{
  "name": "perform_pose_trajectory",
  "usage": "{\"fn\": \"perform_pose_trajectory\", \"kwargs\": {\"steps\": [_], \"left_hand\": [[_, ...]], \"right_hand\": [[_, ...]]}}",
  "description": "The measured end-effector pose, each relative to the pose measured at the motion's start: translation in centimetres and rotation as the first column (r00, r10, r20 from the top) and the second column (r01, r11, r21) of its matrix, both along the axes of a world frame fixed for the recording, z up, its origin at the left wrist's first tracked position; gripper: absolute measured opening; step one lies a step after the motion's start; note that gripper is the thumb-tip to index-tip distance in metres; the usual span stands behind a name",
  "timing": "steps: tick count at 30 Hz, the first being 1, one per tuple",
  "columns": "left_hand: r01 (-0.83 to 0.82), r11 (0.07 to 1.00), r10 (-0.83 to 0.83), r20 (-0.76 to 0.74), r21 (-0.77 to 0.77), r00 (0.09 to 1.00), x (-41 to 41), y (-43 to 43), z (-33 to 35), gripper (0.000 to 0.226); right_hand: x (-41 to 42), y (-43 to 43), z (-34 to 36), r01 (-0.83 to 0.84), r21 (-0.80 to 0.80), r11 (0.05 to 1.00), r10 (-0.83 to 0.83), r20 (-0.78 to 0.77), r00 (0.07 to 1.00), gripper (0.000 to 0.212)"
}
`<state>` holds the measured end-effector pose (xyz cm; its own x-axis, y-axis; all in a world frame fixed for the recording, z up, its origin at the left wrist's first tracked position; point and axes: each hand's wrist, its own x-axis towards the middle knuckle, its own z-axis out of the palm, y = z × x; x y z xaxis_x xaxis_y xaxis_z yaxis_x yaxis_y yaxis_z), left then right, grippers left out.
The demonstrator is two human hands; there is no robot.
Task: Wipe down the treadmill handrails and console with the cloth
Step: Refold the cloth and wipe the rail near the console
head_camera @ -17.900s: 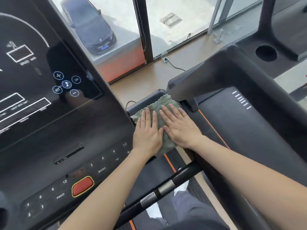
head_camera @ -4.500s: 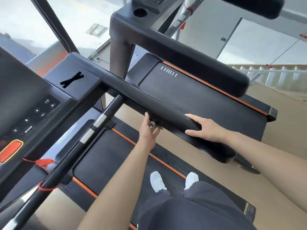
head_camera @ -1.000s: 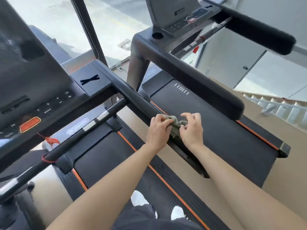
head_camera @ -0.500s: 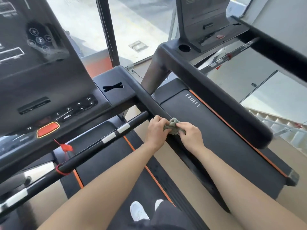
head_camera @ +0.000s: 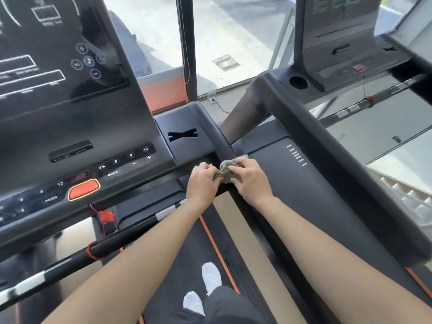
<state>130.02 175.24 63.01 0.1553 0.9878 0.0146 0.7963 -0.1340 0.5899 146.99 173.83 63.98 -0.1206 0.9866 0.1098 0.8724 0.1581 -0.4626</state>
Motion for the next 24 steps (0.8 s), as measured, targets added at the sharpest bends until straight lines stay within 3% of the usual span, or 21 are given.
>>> {"fn": "perform_pose_trajectory", "kwargs": {"steps": [4,8,15,24], "left_hand": [[0.0,0.997,0.0,-0.004,-0.076,1.0,-1.8,-0.1,-0.2,0.019],[-0.005,0.995,0.003,-0.013,-0.104,1.0,-3.1,-0.8,0.3,0.015],[0.004,0.997,-0.009,-0.065,-0.081,0.998,-6.9,-3.4,0.6,0.016],[-0.105,0.994,0.101,-0.081,-0.042,0.992,-12.8,-8.0,0.4,0.015]], "right_hand": [[-1.5,1.7,-0.7,-0.195,0.132,0.972,0.159,0.242,0.957,0.013],[-2.1,1.4,-1.7,-0.317,0.117,0.941,0.266,0.325,0.908,0.013],[-5.3,-1.0,-1.6,-0.202,0.062,0.977,0.196,0.09,0.977,0.019],[-10.9,-2.7,-1.4,-0.358,-0.043,0.933,0.358,-0.008,0.934,0.019]]}}
